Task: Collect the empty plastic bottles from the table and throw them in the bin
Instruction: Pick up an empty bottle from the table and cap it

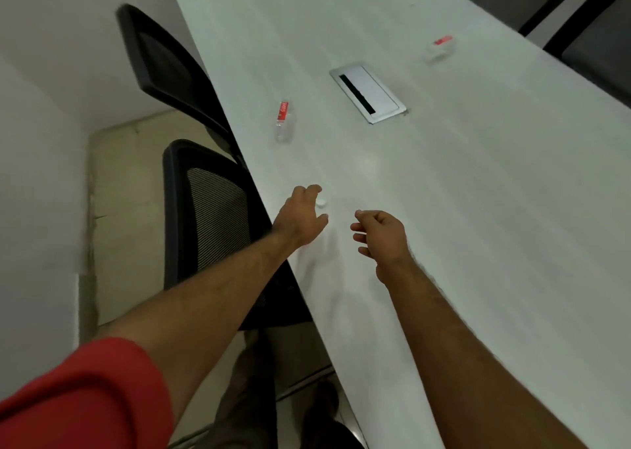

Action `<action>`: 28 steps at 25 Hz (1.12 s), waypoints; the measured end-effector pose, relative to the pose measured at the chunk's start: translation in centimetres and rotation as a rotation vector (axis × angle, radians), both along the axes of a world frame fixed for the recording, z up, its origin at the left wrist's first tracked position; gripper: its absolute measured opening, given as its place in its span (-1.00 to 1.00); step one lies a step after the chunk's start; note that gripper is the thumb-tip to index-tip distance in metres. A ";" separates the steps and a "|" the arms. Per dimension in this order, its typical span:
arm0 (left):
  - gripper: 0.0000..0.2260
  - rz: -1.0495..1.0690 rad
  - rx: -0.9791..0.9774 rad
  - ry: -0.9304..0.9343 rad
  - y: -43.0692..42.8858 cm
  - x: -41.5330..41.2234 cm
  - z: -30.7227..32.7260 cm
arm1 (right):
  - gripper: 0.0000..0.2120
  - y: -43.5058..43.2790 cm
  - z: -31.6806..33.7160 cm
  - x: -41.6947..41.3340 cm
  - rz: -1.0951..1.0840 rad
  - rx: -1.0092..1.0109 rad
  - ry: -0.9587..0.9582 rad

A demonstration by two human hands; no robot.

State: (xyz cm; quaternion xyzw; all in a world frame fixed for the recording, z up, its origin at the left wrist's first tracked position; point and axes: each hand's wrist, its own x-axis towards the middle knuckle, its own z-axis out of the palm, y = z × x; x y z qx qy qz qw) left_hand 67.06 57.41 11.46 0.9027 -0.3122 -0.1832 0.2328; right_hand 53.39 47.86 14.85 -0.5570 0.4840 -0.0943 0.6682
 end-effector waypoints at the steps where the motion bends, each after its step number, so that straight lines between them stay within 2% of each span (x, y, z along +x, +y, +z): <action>1: -0.45 -0.045 0.046 -0.032 -0.8 1.0 -1.2 | -0.86 -0.3 -0.7 0.9 -0.017 -0.004 0.003; 3: -0.51 -0.146 0.109 -0.073 -2.5 3.3 -4.1 | -0.86 -1.1 -2.6 3.5 -0.047 -0.011 0.021; 5: -0.68 -0.260 0.120 -0.102 -3.5 5.4 -5.9 | -0.86 -1.5 -4.4 6.2 -0.090 -0.011 0.049; 7: -0.79 -0.269 0.097 -0.041 -3.6 8.0 -6.0 | -0.88 -1.5 -5.8 9.0 -0.133 -0.025 0.076; 10: -0.80 -0.139 -0.002 0.095 -1.9 12.7 -4.3 | -0.86 -1.3 -7.1 13.0 -0.121 -0.074 0.095; 14: -0.84 0.217 -0.232 0.333 0.2 20.4 -2.4 | -0.81 -1.2 -7.8 21.4 -0.048 -0.183 0.127; 16: -0.83 0.332 -0.314 0.386 0.1 23.3 -1.9 | -0.68 -1.0 -7.6 25.8 -0.012 -0.263 0.130; 20: -0.87 0.517 -0.438 0.471 -1.4 27.6 -1.7 | -0.20 -1.9 -8.0 33.7 0.053 -0.429 0.198; 22: -0.90 0.568 -0.480 0.493 -2.2 29.5 -2.0 | -0.06 -2.6 -8.5 37.6 0.075 -0.511 0.265; 24: -0.88 0.590 -0.539 0.530 -2.8 31.0 -2.0 | -0.12 -3.0 -8.9 40.4 0.054 -0.551 0.312; 28: -0.86 0.614 -0.608 0.612 -3.2 33.0 -1.5 | -0.50 -2.7 -9.3 41.1 -0.010 -0.497 0.299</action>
